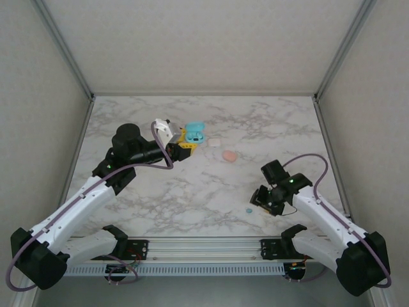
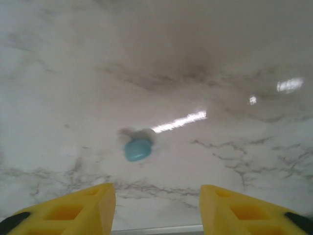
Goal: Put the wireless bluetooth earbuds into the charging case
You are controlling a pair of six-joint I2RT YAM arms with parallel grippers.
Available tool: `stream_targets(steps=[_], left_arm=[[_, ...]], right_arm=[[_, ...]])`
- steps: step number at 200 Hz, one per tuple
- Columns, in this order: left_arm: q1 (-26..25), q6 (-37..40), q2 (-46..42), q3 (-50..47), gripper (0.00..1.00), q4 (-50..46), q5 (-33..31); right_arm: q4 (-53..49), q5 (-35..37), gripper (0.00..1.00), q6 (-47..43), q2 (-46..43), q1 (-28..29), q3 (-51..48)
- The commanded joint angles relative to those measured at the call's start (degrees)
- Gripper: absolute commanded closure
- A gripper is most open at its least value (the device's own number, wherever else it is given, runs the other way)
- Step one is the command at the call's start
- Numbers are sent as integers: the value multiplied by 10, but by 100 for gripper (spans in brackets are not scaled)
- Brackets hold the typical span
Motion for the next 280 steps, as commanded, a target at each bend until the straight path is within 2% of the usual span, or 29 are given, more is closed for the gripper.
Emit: stream_targets(steps=[1,65,148,203,241,280], left_arm=[[-5,-2,-9,4,79,9,-9],[-5,-4,0,8,79,7,-7],[-5,3,4,12,79,0,-10],[-5,6,2,14,79,-6,-10],[-5,6,3,14,79,-6,-11],[-5,6,3,17,79,-10,-10]], right_arm=[[81,-48,50,69,-4,-1,-34],[151,-88,49,97,34,2,-60],[173,-106,49,103,81,6,-62],[175,-90,49,95,117,17,-47],[194,-80,55,76,127,20,-32],[165,-59,57,37,141,19,16]])
